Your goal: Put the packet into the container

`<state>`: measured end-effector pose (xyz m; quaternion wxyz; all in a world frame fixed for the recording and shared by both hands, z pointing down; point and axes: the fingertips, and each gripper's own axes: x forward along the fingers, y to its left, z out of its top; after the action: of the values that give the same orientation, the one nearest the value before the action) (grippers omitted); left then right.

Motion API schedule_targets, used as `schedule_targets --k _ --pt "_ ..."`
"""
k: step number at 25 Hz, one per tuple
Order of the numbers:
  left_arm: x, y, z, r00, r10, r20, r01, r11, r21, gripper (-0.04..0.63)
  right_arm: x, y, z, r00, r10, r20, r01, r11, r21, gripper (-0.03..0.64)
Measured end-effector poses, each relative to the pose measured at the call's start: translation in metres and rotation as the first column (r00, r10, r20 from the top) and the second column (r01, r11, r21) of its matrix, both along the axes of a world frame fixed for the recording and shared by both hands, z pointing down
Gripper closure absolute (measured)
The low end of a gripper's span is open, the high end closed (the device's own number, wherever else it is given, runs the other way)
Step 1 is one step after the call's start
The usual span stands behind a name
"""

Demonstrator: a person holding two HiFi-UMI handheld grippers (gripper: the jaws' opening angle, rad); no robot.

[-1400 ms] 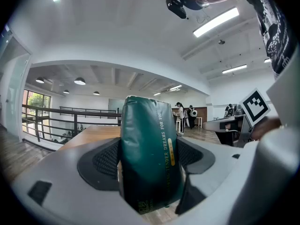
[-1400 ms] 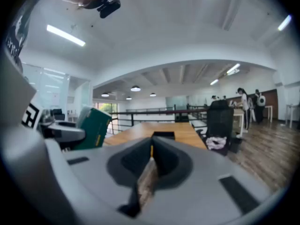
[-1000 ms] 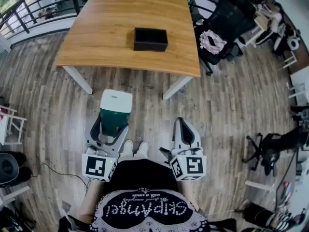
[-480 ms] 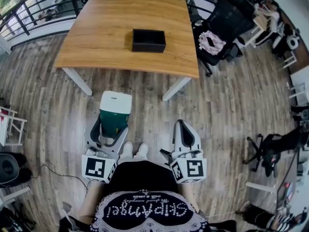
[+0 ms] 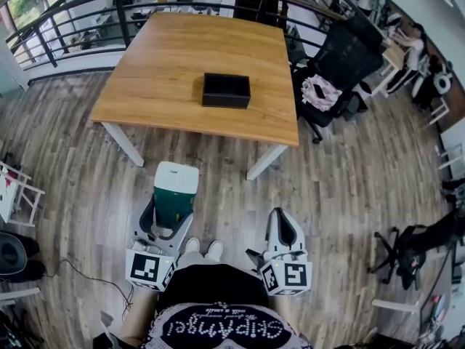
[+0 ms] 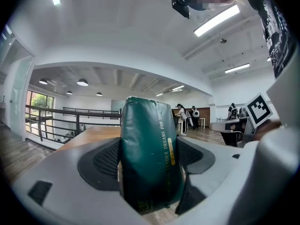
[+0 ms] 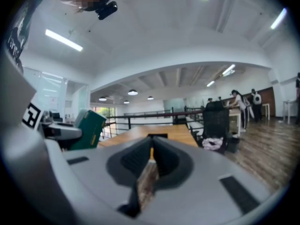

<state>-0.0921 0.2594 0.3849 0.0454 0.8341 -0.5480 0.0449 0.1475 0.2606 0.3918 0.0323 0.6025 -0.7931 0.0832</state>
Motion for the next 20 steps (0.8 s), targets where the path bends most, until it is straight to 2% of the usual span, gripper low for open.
schedule_targets --k 10,15,20 --pt "0.022 0.008 0.000 1.000 -0.011 -0.007 0.011 1.000 0.010 0.216 0.023 0.008 0.012 1.000 -0.002 0.019 0.002 1.000 -0.028 0.578" --pt "0.019 0.012 0.002 0.999 -0.032 -0.010 0.032 0.999 -0.005 0.216 0.023 0.005 0.010 0.999 -0.015 0.033 0.016 1.000 -0.016 0.578" --pt "0.015 0.005 -0.005 0.999 -0.051 -0.014 0.051 0.999 0.017 0.216 0.021 -0.003 0.006 0.999 -0.021 0.043 0.021 1.000 0.002 0.580"
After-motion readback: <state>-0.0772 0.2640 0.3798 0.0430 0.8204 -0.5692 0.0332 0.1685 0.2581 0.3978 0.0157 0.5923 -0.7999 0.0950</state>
